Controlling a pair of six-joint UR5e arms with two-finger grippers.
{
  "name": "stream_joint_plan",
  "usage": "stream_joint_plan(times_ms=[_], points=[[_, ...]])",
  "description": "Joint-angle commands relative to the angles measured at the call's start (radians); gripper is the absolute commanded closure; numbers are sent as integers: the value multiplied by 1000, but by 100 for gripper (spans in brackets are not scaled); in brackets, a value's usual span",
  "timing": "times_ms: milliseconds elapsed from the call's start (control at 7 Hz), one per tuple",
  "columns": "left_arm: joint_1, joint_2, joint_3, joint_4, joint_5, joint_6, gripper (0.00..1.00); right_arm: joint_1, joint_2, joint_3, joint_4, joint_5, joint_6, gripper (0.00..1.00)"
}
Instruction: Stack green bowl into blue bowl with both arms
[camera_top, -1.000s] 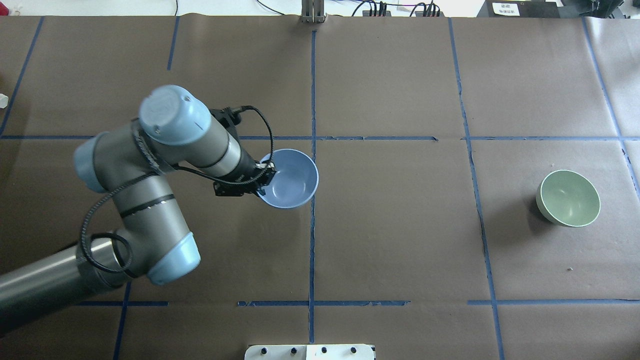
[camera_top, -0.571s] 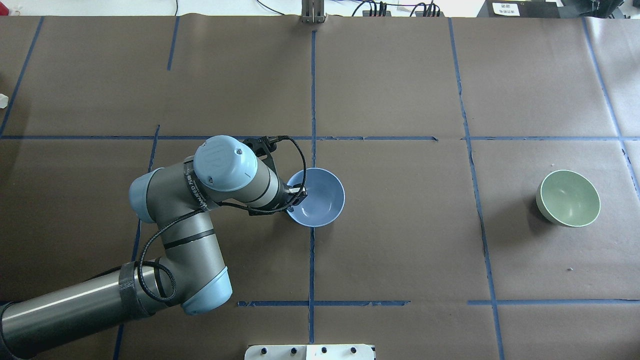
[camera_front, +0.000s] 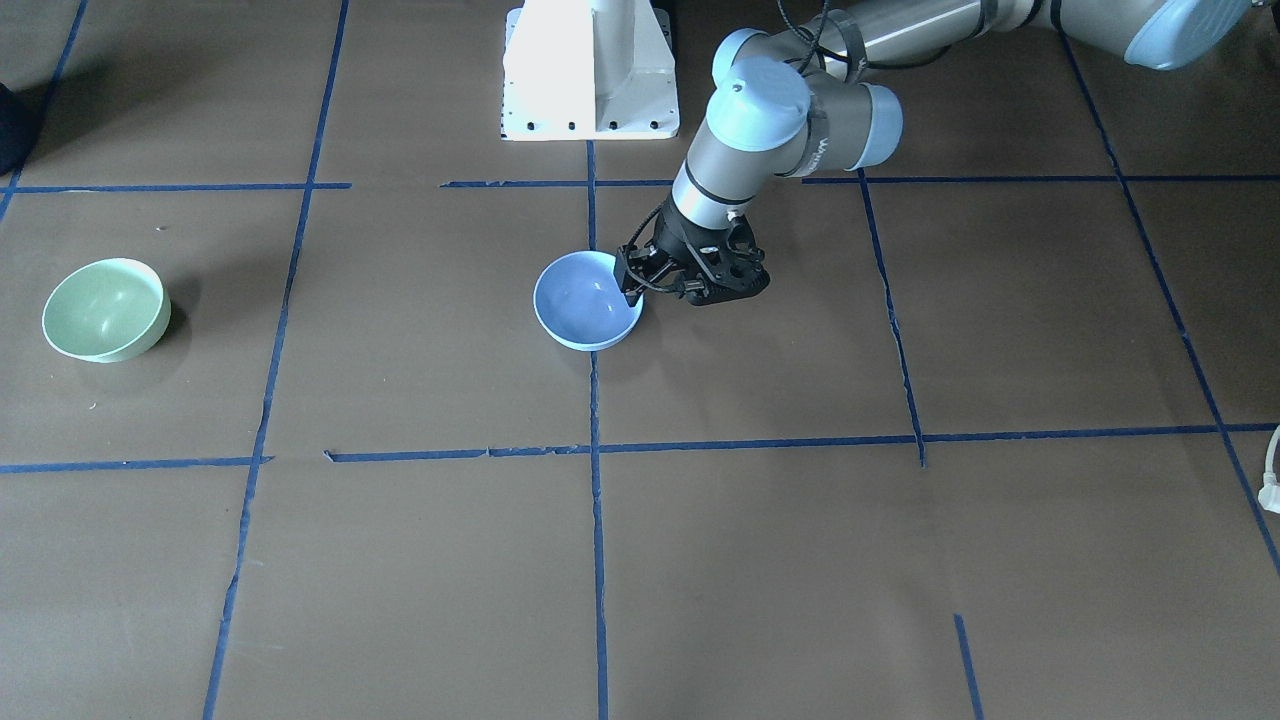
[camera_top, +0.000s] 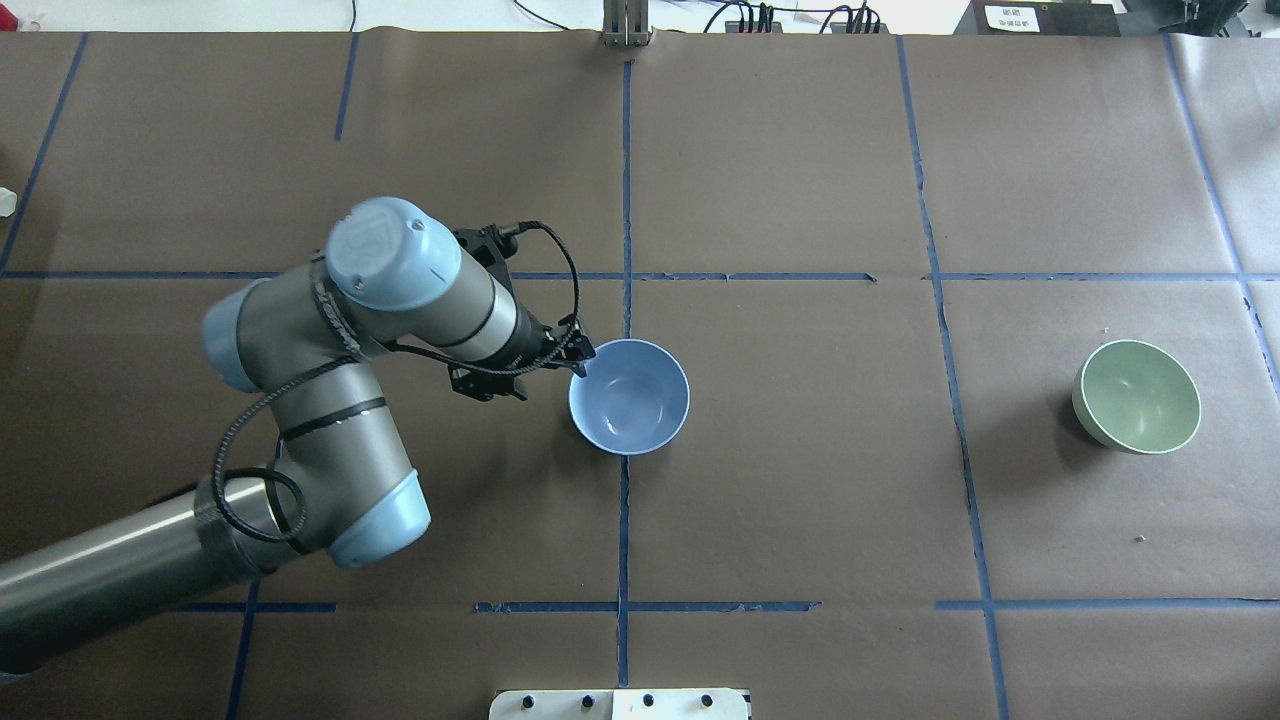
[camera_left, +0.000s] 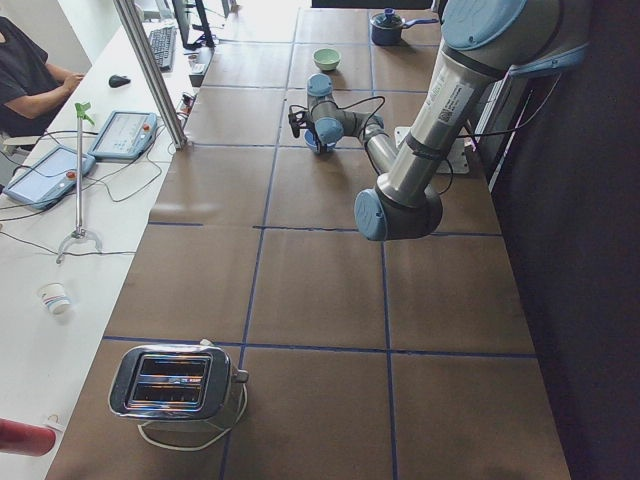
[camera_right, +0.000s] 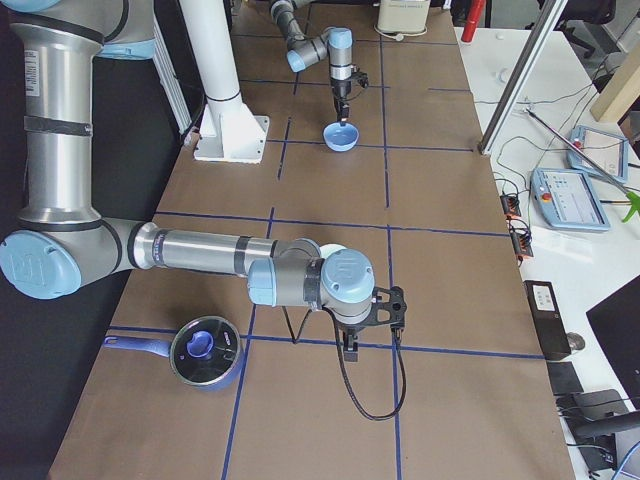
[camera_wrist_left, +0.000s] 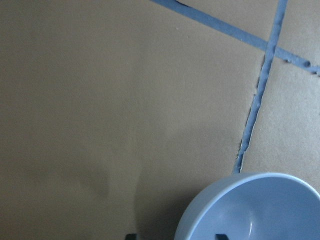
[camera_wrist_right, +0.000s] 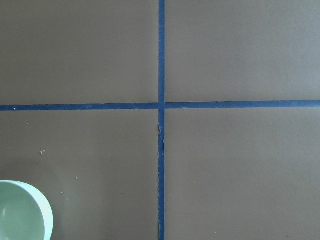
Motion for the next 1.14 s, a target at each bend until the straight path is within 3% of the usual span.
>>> stream_joint_plan(times_ms=[0, 143, 286, 571, 714, 1000], points=[[-160, 76, -119, 58, -193, 23, 1, 0, 3, 3, 7, 56, 2, 0], [-229, 93, -149, 84, -262, 58, 1, -17, -6, 2, 9, 65, 7, 0], [-267, 138, -199, 116, -273, 130, 1, -70, -12, 31, 42, 67, 144, 0], [-320, 249, -329, 199, -274, 264, 0, -224, -114, 43, 444, 50, 505, 0], [-349, 262, -376, 281, -269, 287, 0, -294, -133, 43, 565, 23, 641, 0], [-398, 342, -419, 359, -261, 481, 0, -414, -144, 34, 671, -40, 762, 0]])
